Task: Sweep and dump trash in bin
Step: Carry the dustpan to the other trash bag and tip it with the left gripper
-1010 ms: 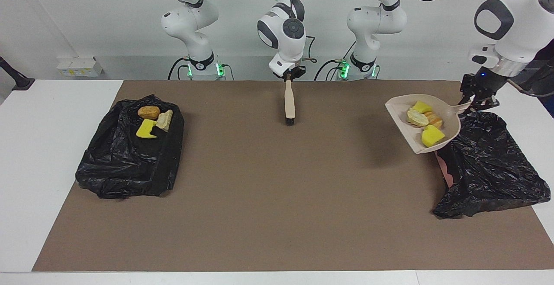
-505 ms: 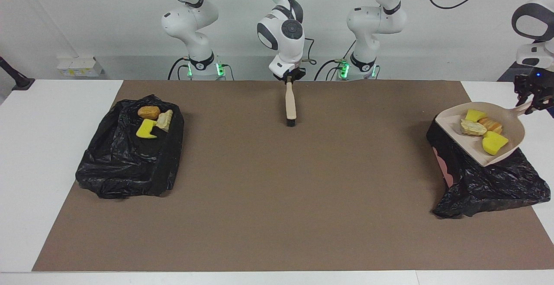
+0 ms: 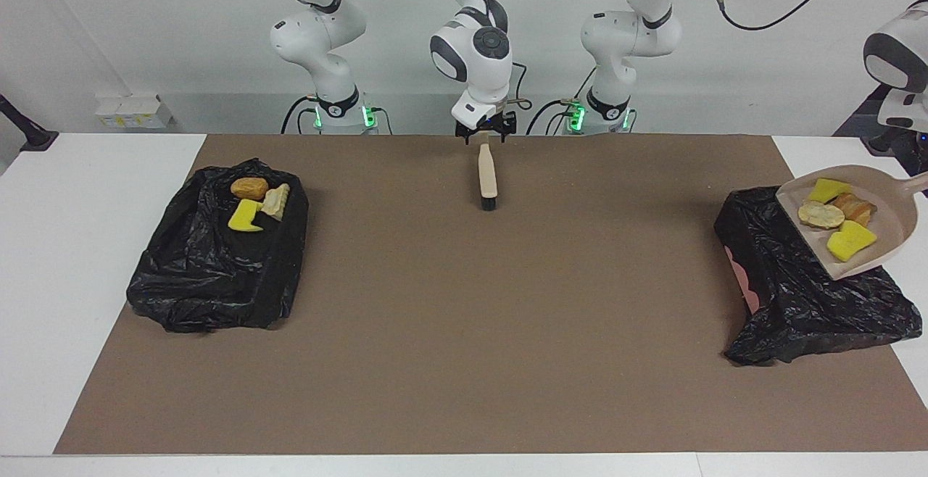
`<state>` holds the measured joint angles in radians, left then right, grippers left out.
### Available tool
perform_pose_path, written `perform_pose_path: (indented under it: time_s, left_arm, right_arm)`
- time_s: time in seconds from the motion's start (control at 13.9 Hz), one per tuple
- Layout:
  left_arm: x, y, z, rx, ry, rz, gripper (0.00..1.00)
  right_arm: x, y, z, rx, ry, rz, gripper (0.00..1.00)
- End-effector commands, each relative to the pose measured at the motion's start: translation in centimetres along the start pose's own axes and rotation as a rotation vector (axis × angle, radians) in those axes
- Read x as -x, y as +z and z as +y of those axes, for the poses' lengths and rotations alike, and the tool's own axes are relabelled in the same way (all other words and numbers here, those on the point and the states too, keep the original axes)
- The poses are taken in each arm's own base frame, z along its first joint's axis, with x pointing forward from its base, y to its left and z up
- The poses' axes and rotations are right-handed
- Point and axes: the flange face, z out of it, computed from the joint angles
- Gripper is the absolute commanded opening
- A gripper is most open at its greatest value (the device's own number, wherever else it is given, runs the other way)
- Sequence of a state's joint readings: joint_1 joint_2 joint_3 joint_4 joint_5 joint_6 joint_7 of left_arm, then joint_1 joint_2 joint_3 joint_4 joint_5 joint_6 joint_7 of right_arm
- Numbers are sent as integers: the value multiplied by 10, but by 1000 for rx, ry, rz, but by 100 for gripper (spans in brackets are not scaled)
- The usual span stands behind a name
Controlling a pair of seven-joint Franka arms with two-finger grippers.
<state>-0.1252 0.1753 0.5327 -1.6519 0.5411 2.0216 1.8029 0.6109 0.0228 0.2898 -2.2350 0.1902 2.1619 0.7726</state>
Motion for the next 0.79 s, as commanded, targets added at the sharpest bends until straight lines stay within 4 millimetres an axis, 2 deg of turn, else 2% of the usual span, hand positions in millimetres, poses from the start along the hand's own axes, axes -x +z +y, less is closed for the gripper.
perform_pose_path:
  time_s: [0.0,0.07,0.29,0.36,0.51,0.72]
  left_arm:
    - [-17,-21,-14,33,67,-111,0]
    - [-22,-29,-17,50,79,-144,0]
    - [-29,-50,-26,57,100,-268,0]
    - [-37,-58,-30,46,118,-309,0]
    - [-39,-67,-29,66,103,-371,0]
    - [-37,-82,-27,84,77,-389,0]
  right_arm:
    - [-42,-37,24,-9,16,84,100]
    - [-63,-55,40,6,35,124,100]
    - [-126,-117,107,64,39,195,100]
    - [-139,-133,125,68,14,197,100]
    - [-162,-157,168,80,1,218,100]
    - [-189,-214,250,87,40,242,100]
